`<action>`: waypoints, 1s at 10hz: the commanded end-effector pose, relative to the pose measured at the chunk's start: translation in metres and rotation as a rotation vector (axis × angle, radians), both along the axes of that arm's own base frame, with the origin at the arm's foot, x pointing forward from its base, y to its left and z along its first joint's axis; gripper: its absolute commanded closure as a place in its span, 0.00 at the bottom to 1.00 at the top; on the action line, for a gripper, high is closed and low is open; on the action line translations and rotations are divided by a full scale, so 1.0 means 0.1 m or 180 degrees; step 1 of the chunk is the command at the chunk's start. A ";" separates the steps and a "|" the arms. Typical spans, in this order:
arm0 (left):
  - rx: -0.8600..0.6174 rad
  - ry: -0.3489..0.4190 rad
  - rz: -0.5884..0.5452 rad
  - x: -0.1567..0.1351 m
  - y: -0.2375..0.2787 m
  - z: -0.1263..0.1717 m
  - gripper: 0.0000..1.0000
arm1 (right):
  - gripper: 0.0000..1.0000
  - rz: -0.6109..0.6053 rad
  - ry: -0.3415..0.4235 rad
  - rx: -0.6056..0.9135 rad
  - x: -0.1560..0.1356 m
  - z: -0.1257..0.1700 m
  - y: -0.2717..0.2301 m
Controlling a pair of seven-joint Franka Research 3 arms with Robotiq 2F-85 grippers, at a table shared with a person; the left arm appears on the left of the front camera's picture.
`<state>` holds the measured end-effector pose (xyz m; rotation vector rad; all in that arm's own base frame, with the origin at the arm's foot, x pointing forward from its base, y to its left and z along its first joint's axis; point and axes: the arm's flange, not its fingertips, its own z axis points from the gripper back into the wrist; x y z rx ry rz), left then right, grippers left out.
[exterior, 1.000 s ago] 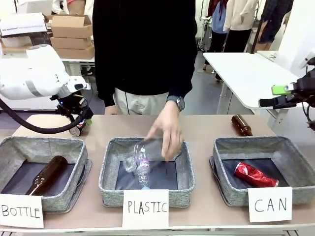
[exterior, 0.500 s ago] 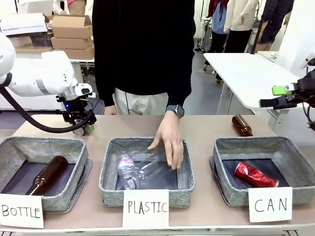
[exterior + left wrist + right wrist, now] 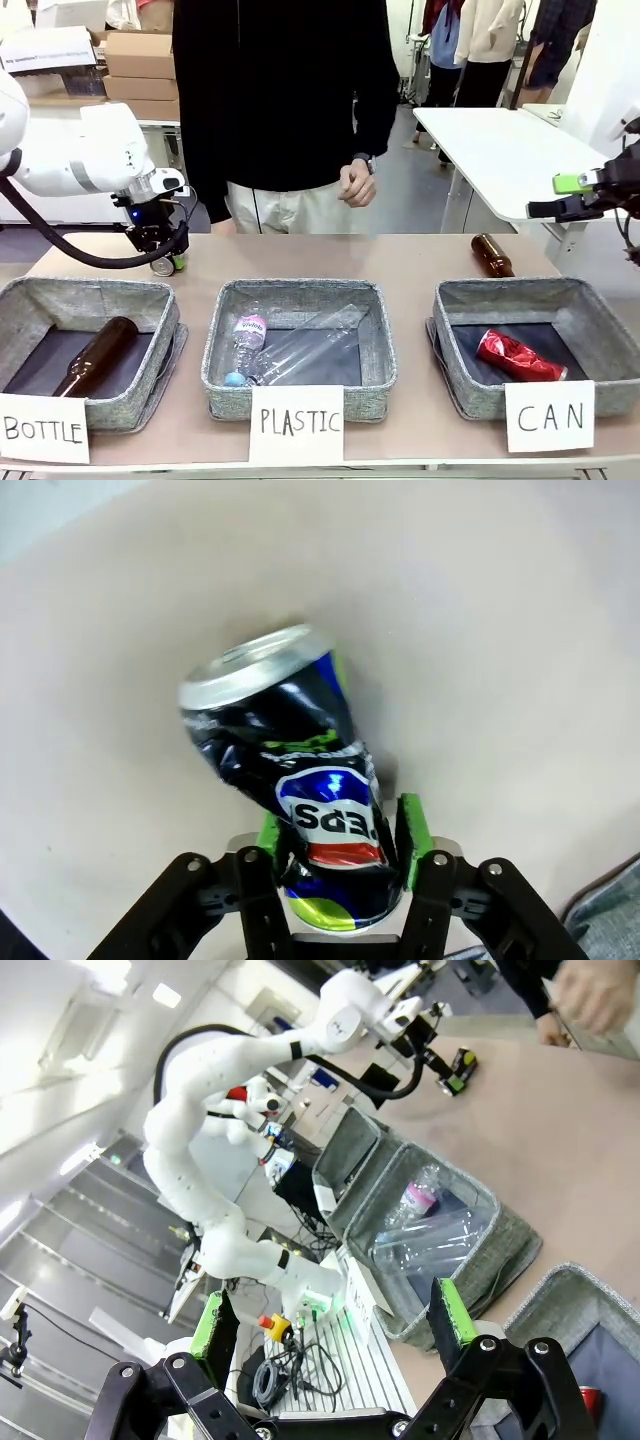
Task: Sort the can waste into the basket.
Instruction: Pick up the can waste from the table and place it in the right Fabric basket.
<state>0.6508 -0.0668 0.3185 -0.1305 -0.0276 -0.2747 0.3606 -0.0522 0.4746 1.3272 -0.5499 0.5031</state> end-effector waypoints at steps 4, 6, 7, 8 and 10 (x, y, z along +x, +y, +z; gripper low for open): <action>0.0095 -0.0064 0.0086 -0.02 0.01 -0.01 1.00 | 0.00 0.0002 0.0076 -0.0022 0.00 0.06 0.00; 0.0024 -0.0128 0.0135 -0.02 0.06 0.06 1.00 | 0.00 0.0002 0.0076 -0.0022 0.00 0.06 0.00; -0.0321 -0.0246 0.0004 -0.13 0.15 0.41 0.79 | 0.00 0.0002 0.0076 -0.0022 0.00 0.06 0.00; -0.0543 -0.0410 -0.0141 -0.32 0.28 0.90 0.79 | 0.00 0.0002 0.0076 -0.0022 0.00 0.06 0.00; -0.1112 -0.0513 -0.0902 -0.98 0.56 1.92 0.79 | 0.00 0.0002 0.0076 -0.0022 0.00 0.06 0.00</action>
